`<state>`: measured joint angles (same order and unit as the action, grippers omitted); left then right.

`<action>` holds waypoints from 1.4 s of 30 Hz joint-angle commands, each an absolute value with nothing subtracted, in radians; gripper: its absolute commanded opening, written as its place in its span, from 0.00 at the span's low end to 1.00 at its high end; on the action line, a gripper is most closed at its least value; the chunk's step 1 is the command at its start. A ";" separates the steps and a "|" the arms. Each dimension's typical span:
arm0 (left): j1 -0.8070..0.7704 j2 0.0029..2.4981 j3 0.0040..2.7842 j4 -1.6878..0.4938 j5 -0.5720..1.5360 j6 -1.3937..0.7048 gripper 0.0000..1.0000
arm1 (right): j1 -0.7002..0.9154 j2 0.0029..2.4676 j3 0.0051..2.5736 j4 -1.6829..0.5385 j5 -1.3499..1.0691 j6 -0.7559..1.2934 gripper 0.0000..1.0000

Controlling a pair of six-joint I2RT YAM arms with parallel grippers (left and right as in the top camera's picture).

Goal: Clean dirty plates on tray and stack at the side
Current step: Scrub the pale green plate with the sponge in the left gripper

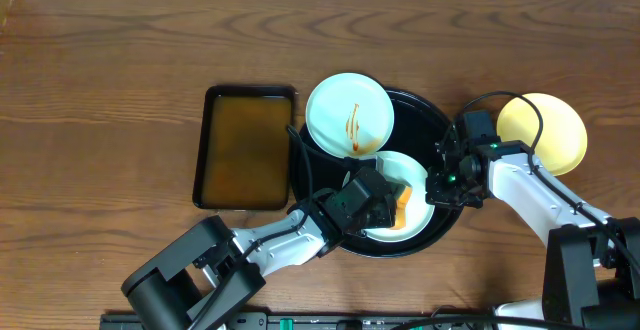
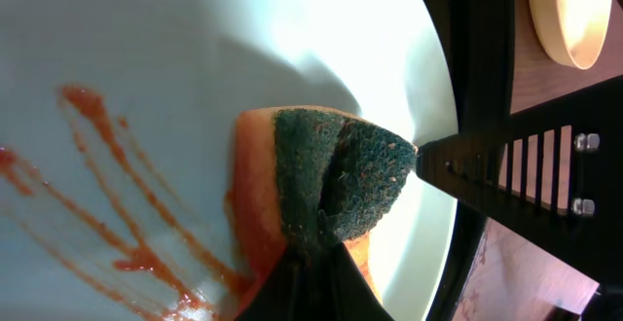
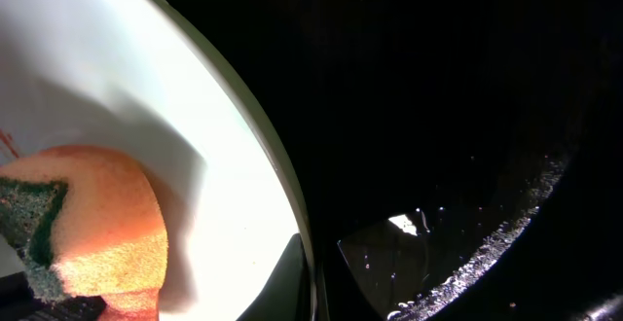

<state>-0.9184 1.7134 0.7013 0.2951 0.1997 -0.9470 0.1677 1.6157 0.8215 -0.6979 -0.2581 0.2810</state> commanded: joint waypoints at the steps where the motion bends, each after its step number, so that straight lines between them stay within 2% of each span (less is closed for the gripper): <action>1: -0.921 1.748 0.705 0.294 0.167 -0.963 0.07 | 0.178 1.602 0.815 -0.696 -0.262 0.300 0.01; 6: -0.922 1.761 0.705 0.357 0.283 -0.913 0.08 | 0.178 1.602 0.815 -0.699 -0.263 0.299 0.01; 10: -0.921 1.761 0.705 0.364 0.294 -0.891 0.07 | 0.178 1.602 0.815 -0.699 -0.263 0.299 0.01; 18: -0.892 1.790 0.705 0.335 0.230 -0.895 0.07 | 0.178 1.602 0.815 -0.715 -0.262 0.299 0.01; 24: -0.811 1.790 0.705 0.215 0.059 -0.862 0.07 | 0.178 1.602 0.815 -0.733 -0.262 0.299 0.01; 29: -0.742 1.788 0.706 0.205 0.056 -0.839 0.07 | 0.178 1.602 0.815 -0.732 -0.262 0.299 0.01; 37: -0.729 1.718 0.706 0.070 0.057 -0.839 0.07 | 0.178 1.602 0.815 -0.733 -0.258 0.299 0.01; 42: -0.729 1.638 0.706 0.004 -0.115 -0.763 0.07 | 0.178 1.602 0.815 -0.733 -0.258 0.299 0.01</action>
<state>-0.7452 1.6661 0.7330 0.0399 0.0818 -0.8482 0.1677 1.6157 0.8211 -0.7269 -0.2733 0.2893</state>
